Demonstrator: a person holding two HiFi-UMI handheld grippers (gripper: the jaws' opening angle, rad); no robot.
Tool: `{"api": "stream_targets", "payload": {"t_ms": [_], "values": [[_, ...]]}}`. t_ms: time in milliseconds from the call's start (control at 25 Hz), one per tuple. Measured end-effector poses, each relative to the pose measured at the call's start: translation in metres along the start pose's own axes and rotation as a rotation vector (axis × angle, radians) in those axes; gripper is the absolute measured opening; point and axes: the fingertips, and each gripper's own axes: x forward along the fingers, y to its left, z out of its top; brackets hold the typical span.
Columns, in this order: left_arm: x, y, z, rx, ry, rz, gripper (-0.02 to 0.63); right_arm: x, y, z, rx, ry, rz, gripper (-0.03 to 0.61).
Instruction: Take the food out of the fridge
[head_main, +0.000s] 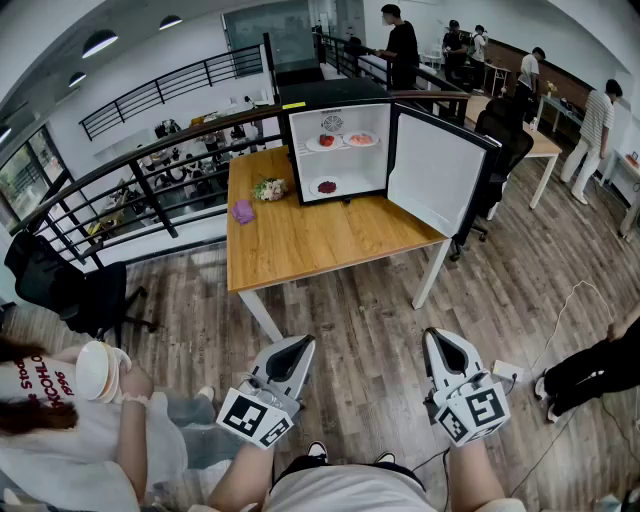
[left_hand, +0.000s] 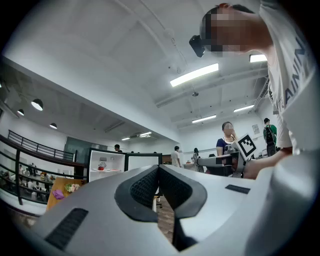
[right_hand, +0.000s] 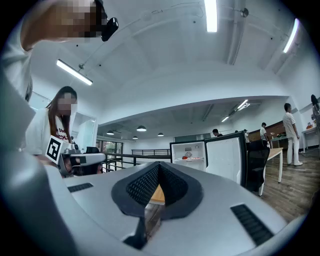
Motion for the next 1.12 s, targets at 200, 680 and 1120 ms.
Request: {"api": "stream_targets", "payload": {"t_ms": [200, 680, 1120], "values": [[-0.001, -0.005, 0.003, 0.001, 0.001, -0.004, 0.008, -0.004, 0.001, 0.003, -0.005, 0.005, 0.004, 0.018], [-0.002, -0.015, 0.003, 0.007, 0.006, 0.007, 0.008, -0.007, -0.001, 0.004, 0.024, -0.020, 0.050, 0.018], [0.023, -0.049, -0.007, 0.002, 0.009, 0.078, 0.008, -0.027, -0.038, -0.008, 0.018, 0.023, 0.113, 0.018]]}}
